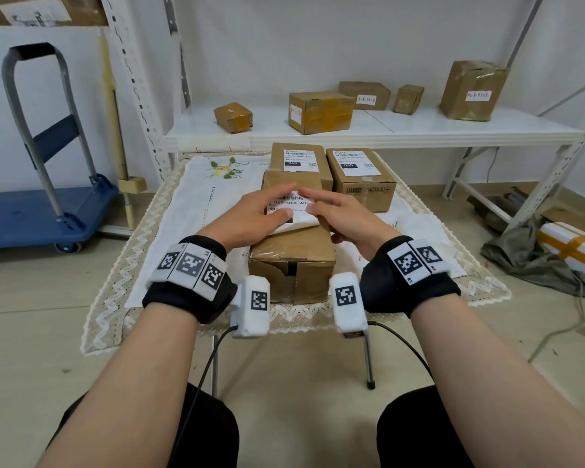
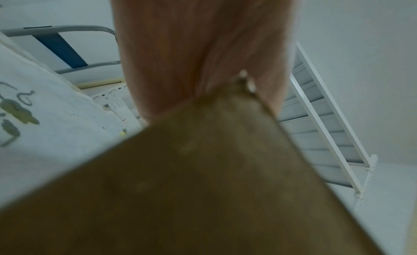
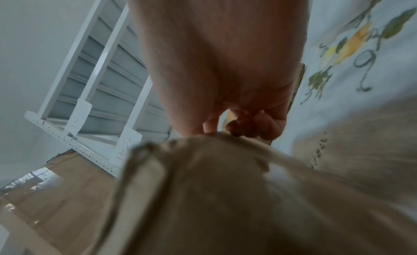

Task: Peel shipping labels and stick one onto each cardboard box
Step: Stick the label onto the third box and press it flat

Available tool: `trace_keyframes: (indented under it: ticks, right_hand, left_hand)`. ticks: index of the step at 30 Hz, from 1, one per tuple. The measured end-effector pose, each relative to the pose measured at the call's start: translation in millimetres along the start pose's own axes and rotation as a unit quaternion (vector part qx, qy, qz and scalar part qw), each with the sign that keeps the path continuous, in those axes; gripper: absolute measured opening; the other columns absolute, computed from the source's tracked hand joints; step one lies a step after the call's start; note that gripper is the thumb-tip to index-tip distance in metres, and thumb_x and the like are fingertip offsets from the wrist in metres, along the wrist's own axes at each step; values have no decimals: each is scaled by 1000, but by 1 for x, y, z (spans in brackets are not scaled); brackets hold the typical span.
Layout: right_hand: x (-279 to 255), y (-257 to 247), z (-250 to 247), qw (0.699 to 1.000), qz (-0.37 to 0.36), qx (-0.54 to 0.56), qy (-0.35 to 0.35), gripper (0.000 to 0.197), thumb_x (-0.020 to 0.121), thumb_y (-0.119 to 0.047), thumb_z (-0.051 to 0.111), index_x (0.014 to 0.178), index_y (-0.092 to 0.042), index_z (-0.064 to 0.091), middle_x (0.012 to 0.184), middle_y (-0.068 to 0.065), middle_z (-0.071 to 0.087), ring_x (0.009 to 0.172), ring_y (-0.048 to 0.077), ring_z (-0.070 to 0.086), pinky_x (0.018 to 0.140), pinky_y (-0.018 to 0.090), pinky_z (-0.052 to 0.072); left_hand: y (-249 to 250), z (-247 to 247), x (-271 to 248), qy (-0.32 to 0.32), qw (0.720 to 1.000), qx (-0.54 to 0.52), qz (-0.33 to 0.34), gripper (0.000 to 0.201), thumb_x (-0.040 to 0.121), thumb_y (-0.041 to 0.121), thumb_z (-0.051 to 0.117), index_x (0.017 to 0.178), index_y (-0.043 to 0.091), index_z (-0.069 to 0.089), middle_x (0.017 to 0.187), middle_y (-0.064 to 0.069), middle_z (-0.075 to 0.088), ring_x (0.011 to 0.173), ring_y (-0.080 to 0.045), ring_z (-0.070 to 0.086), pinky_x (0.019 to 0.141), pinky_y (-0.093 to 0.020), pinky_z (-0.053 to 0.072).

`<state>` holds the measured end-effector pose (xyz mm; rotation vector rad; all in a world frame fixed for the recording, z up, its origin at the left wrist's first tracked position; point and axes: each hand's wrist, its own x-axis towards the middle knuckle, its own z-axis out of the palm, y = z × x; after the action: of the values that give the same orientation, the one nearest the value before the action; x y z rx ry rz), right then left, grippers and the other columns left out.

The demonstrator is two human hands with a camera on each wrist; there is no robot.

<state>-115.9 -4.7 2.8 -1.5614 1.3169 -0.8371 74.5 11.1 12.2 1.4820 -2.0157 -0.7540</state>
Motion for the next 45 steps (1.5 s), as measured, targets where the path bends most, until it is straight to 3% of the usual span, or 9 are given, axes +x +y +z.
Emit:
trace_keyframes:
  ticks: [4, 9, 11, 17, 24, 29, 34, 41, 45]
  right_hand:
    - [0, -1, 2, 1000, -2, -10, 2, 38, 103, -31, 52, 138, -45, 58, 53, -16, 40, 67, 12, 36, 56, 24, 30]
    - [-3, -3, 3, 999, -18, -43, -7, 42, 99, -45, 58, 141, -47, 54, 111, -16, 57, 80, 8, 50, 62, 22, 39]
    - [-4, -3, 2, 999, -15, -48, -18, 47, 96, -47, 62, 142, -48, 52, 122, -15, 56, 84, 6, 53, 65, 22, 42]
    - [-13, -3, -7, 997, -8, -54, -52, 62, 90, -48, 71, 147, -46, 46, 91, -25, 46, 87, 7, 53, 65, 22, 40]
    - [-19, 0, -13, 996, -2, -49, -73, 71, 86, -43, 77, 149, -45, 44, 88, -15, 52, 83, 6, 51, 64, 22, 38]
    - [-20, 3, -16, 996, 5, -42, -84, 75, 82, -44, 81, 148, -47, 44, 84, -9, 55, 83, 10, 53, 65, 24, 38]
    - [-19, 4, -16, 996, 8, -28, -84, 75, 80, -40, 83, 146, -46, 47, 83, -8, 52, 81, 11, 51, 66, 25, 37]
    - [-17, 5, -17, 998, -1, 20, -61, 54, 85, -29, 81, 136, -37, 61, 78, -3, 50, 73, 13, 46, 56, 21, 39]
    - [-16, 5, -17, 999, -19, 22, -33, 35, 94, -24, 72, 128, -29, 68, 75, -5, 54, 66, 11, 44, 57, 20, 38]
  left_hand:
    - [-1, 0, 1, -24, 1000, -2, 3, 58, 106, 30, 53, 159, 34, 31, 163, 8, 34, 150, -14, 29, 125, -38, 23]
    - [2, -6, -5, -40, 999, -7, 4, 66, 102, 32, 58, 160, 31, 27, 164, 9, 32, 146, -8, 32, 114, -24, 27]
    - [4, -9, -8, -46, 999, -15, -5, 72, 98, 33, 65, 160, 33, 27, 162, 11, 34, 137, -3, 35, 106, -19, 27]
    - [9, -13, -17, -55, 997, -56, -29, 88, 85, 37, 79, 158, 36, 31, 159, 9, 38, 130, -5, 39, 99, -19, 32]
    - [9, -13, -19, -45, 996, -62, -37, 90, 81, 35, 83, 157, 36, 35, 154, 8, 42, 129, -9, 44, 93, -14, 37]
    - [2, -19, -20, -40, 995, -77, -50, 91, 77, 33, 85, 155, 34, 39, 157, 8, 42, 143, -12, 38, 120, -34, 29]
    - [-4, -25, -20, -38, 994, -81, -57, 87, 77, 28, 86, 152, 37, 44, 158, 11, 41, 148, -13, 31, 117, -33, 26]
    - [-7, -27, -21, -14, 995, -92, -46, 63, 88, 19, 78, 145, 33, 55, 151, 10, 49, 142, -19, 43, 119, -41, 34]
    - [-4, -24, -20, 30, 995, -85, -35, 45, 96, 15, 69, 138, 28, 62, 145, 10, 54, 131, -14, 47, 104, -30, 36]
